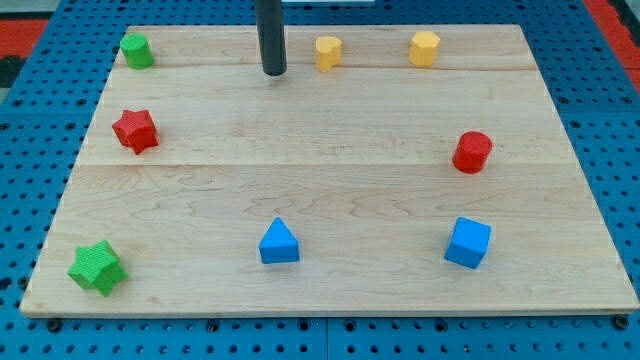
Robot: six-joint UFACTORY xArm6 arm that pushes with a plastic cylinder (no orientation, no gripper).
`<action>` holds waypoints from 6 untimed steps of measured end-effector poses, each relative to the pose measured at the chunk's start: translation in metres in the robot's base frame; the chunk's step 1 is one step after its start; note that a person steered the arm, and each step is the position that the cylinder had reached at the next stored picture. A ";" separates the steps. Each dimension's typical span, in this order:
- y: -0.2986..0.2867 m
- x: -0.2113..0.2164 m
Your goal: Push the yellow hexagon slightly to the left
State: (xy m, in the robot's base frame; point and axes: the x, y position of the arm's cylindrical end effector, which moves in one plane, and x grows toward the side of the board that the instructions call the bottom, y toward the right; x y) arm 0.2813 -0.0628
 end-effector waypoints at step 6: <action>0.314 0.054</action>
State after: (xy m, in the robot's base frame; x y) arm 0.3355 0.2509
